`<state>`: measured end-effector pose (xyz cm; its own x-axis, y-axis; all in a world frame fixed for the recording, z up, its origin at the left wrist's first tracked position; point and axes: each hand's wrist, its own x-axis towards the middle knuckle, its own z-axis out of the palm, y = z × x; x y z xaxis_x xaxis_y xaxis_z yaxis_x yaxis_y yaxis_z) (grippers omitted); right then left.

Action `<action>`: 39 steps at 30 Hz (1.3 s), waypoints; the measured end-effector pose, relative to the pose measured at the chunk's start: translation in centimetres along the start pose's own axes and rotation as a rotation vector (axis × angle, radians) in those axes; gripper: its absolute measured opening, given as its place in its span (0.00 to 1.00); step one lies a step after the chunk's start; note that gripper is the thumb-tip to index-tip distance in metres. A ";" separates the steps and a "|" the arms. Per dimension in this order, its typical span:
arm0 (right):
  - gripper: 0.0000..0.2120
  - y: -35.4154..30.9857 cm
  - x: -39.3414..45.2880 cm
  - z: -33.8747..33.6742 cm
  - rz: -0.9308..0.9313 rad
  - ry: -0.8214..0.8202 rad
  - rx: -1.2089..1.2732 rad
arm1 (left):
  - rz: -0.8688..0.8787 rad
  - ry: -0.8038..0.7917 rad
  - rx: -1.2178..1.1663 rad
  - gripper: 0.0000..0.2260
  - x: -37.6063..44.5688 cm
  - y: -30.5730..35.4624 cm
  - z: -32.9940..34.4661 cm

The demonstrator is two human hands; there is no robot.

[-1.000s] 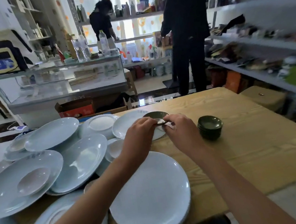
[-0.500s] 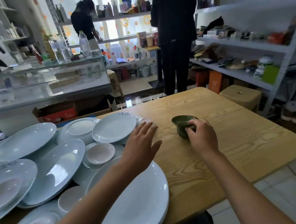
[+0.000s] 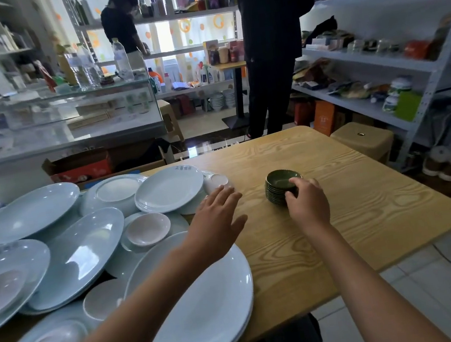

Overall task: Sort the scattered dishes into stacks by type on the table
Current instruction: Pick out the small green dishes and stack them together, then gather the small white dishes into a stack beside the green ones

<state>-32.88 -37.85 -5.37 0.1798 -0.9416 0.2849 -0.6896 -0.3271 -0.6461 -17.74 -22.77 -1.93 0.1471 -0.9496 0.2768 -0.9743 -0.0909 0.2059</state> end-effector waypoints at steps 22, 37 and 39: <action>0.23 -11.2 -6.7 5.6 -0.442 -0.141 0.130 | -0.184 0.069 0.042 0.25 -5.1 -7.8 -3.8; 0.21 -13.4 -9.3 7.6 -0.372 -0.262 0.218 | -0.226 -0.154 0.295 0.06 -6.2 -12.6 -3.6; 0.21 -13.2 -9.4 7.7 -0.362 -0.266 0.225 | -0.242 -0.159 0.321 0.05 -6.2 -12.3 -3.7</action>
<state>-20.09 -25.34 -4.94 0.5727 -0.7425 0.3474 -0.3870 -0.6185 -0.6839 -6.07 -14.65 -2.73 0.3746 -0.9214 0.1034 -0.9221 -0.3819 -0.0624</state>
